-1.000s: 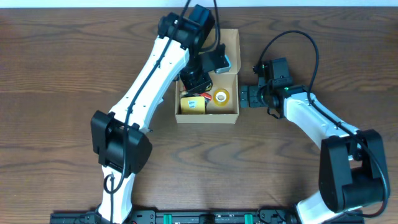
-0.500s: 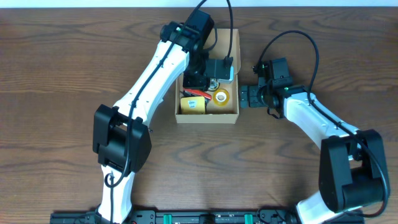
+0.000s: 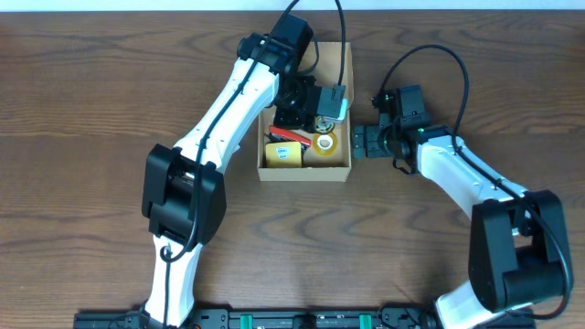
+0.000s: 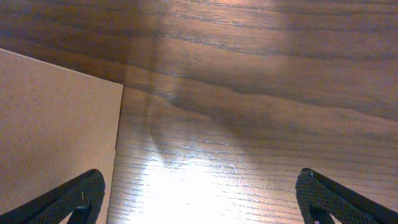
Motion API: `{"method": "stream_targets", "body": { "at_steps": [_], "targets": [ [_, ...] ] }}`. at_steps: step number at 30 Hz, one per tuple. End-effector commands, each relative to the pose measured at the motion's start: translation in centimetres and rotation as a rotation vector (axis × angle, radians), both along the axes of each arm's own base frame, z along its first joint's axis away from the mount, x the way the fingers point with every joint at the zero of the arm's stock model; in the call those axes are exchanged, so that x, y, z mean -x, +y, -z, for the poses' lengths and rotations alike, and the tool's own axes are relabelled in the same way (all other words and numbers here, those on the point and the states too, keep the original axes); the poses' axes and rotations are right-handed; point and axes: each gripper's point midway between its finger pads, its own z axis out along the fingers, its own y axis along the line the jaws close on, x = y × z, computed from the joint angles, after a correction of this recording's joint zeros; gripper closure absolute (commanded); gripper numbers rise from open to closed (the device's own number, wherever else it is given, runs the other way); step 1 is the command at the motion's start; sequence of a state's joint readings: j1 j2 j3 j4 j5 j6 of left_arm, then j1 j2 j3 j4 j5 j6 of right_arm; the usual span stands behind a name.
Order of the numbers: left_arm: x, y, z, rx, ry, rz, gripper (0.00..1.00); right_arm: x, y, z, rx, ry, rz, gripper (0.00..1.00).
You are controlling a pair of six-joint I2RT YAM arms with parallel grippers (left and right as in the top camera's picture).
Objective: Pack container
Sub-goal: 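Lower the correction tape into the box beside the tape roll and release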
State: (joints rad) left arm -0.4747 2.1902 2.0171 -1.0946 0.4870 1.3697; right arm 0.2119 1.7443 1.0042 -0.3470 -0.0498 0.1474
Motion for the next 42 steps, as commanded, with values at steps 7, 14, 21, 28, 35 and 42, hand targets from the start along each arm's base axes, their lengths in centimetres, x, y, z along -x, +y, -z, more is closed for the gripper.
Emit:
{"method": "stream_targets", "body": {
  "at_steps": [7, 14, 21, 28, 35, 42],
  "targets": [
    [0.4, -0.8, 2.7, 0.029, 0.074, 0.028, 0.94, 0.1, -0.1, 0.4, 0.009, 0.010, -0.010, 0.01],
    [0.9, -1.4, 3.6, 0.042, 0.115, 0.024, 0.94, 0.1, -0.1, 0.4, 0.009, 0.010, -0.010, 0.01],
    [1.6, -1.8, 4.4, 0.027, 0.151, 0.006, 0.94, 0.1, -0.1, 0.4, 0.009, 0.010, -0.010, 0.01],
    [1.9, -2.2, 5.1, 0.018, 0.180, -0.020, 0.94, 0.1, -0.1, 0.4, 0.009, 0.010, -0.010, 0.01],
    [3.2, -2.4, 5.9, -0.005, 0.222, -0.024, 0.94, 0.1, -0.1, 0.4, 0.009, 0.010, -0.010, 0.01],
    [4.5, -2.5, 5.9, -0.032, 0.272, -0.034, 0.94, 0.1, -0.1, 0.4, 0.009, 0.010, -0.010, 0.01]
  ]
}}
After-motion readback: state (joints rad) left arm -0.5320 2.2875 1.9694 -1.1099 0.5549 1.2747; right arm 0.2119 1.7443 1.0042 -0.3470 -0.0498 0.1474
